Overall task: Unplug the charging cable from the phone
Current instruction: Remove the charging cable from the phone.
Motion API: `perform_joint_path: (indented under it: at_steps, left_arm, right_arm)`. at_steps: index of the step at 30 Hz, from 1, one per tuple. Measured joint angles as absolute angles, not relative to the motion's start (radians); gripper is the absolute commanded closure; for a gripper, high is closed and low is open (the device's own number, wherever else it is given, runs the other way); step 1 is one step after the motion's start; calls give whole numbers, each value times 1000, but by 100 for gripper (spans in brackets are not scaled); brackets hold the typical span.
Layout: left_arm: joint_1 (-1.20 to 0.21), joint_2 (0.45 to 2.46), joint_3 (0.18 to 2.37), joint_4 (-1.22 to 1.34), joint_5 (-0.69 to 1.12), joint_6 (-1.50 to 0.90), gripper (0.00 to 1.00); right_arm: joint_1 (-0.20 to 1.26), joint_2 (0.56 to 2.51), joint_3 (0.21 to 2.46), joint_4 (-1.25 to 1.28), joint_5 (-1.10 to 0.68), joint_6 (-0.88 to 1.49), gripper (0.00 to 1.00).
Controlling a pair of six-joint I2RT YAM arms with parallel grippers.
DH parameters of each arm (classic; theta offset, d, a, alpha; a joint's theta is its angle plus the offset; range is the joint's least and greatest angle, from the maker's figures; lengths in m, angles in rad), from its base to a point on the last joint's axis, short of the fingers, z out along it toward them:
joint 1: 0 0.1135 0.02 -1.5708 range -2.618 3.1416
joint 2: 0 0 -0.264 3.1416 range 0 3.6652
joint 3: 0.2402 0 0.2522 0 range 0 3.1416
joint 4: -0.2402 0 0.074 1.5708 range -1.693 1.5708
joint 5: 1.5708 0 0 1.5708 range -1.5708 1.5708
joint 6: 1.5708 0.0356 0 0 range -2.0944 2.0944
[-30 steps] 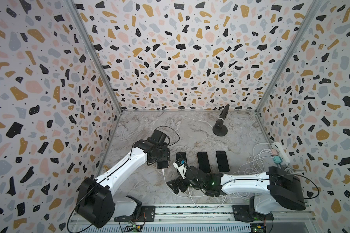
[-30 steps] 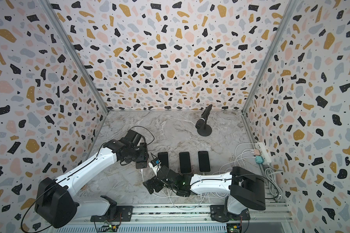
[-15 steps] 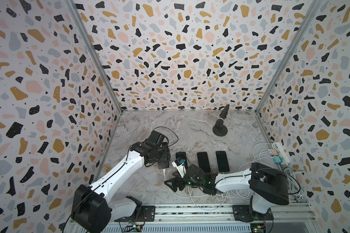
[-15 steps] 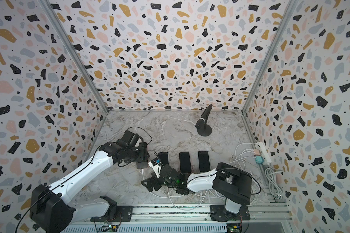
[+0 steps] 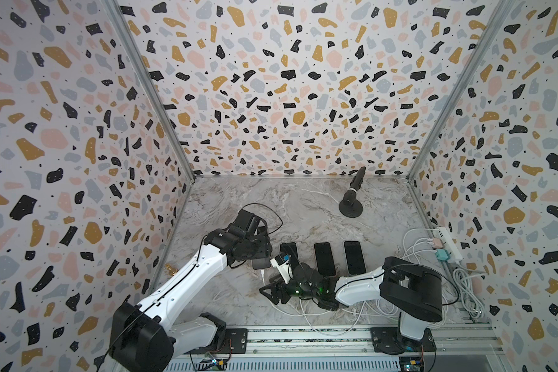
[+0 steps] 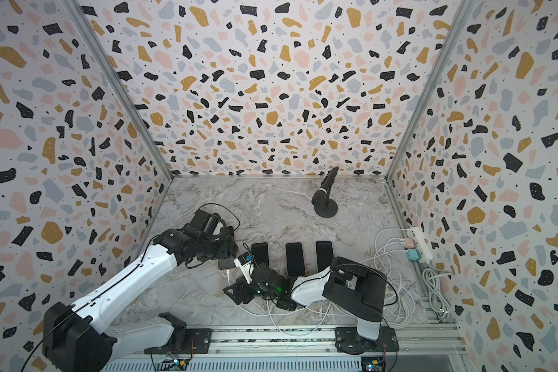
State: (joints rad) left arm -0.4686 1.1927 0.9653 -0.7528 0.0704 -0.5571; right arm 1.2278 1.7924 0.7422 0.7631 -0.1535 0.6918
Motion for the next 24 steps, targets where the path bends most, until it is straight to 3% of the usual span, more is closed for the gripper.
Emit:
perform_joint_path:
  at_steps: [14, 18, 24]
  left_arm:
    - [-464, 1193, 963, -750, 74, -562, 74]
    - [-459, 1193, 963, -744, 75, -562, 75]
    - [-450, 1193, 963, -737, 78, -562, 76]
  right_arm:
    - [1228, 1804, 743, 798, -165, 716, 55]
    - [1228, 1804, 743, 799, -165, 716, 67]
    - [1228, 1804, 743, 795, -166, 719, 70]
